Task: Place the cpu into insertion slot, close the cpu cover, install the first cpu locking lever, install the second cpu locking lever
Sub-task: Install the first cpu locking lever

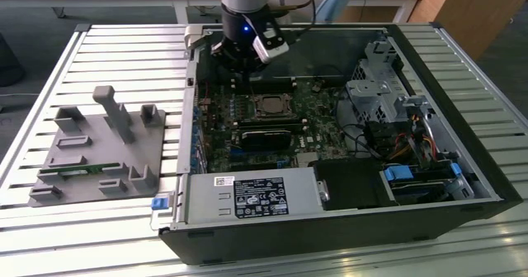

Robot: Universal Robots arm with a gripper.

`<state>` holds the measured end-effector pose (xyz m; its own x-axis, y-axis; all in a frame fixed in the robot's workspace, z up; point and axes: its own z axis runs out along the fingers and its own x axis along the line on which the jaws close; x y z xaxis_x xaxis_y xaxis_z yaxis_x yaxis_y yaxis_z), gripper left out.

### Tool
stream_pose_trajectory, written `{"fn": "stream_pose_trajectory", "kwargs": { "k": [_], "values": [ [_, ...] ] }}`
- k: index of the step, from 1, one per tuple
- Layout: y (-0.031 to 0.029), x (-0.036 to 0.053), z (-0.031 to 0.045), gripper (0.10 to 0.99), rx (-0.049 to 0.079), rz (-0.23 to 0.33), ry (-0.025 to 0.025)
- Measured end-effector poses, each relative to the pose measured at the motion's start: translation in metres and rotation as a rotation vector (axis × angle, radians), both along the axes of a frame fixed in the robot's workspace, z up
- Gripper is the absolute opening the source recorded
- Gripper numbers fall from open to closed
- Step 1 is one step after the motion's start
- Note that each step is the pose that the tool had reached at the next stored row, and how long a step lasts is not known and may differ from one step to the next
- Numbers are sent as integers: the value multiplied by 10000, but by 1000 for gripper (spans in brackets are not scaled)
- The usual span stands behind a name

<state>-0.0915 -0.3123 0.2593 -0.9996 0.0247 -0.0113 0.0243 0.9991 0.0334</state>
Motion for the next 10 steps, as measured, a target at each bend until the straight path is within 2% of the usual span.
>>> {"fn": "stream_pose_trajectory", "kwargs": {
  "k": [6,10],
  "values": [
    [36,-36,-19,106,0,1,0],
    [93,-39,-31,106,-1,2,1]
  ]
}}
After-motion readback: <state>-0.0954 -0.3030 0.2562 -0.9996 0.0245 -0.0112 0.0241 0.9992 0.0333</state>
